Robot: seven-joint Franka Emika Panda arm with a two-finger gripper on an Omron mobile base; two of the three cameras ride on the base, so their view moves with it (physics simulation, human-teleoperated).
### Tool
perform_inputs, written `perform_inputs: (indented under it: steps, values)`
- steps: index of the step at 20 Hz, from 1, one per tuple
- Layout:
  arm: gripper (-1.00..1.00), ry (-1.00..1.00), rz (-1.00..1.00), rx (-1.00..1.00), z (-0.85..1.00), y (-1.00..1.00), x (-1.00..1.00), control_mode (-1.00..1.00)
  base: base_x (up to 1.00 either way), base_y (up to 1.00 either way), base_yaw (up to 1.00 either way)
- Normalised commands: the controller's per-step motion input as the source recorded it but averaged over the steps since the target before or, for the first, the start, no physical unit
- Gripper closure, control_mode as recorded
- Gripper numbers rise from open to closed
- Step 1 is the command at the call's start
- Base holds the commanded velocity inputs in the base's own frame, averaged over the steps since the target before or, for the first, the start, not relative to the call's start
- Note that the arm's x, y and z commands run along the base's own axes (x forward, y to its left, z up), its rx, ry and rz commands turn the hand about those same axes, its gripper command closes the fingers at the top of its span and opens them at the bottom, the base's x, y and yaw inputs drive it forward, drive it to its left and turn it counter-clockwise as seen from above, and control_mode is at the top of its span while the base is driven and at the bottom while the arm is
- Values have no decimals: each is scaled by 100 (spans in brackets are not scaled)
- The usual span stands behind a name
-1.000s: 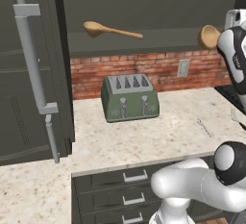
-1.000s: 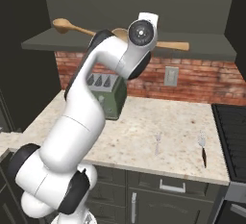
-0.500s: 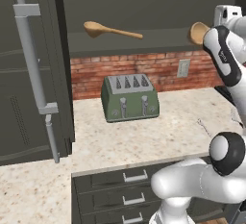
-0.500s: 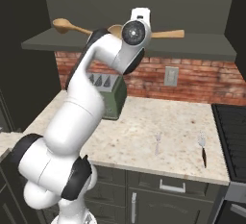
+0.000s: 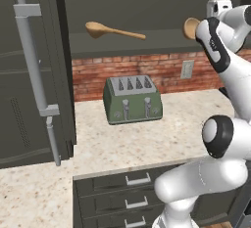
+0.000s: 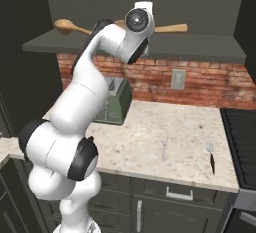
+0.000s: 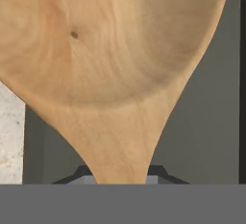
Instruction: Organize the utensils by type. Pick up the wooden spoons from the counter and place them in the open cabinet. Then pick up the metallic utensils from the counter and place them in the open drawer.
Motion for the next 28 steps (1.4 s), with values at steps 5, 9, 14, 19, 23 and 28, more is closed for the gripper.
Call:
perform_inputs:
  steps: [5,9,14,19,23,28]
  values:
    - [100,4,4,0,0,6,39,-100,0,0,0]
    - [100,0,3,-4,-10,1,35,-100,0,0,0]
    - [100,0,0,-2,-10,0,34,-100,0,0,0]
    - [100,1,0,0,-4,0,36,-100,0,0,0]
    - [100,2,0,0,-12,2,16,-100,0,0,0]
    - [100,0,0,0,-7,2,22,-100,0,0,0]
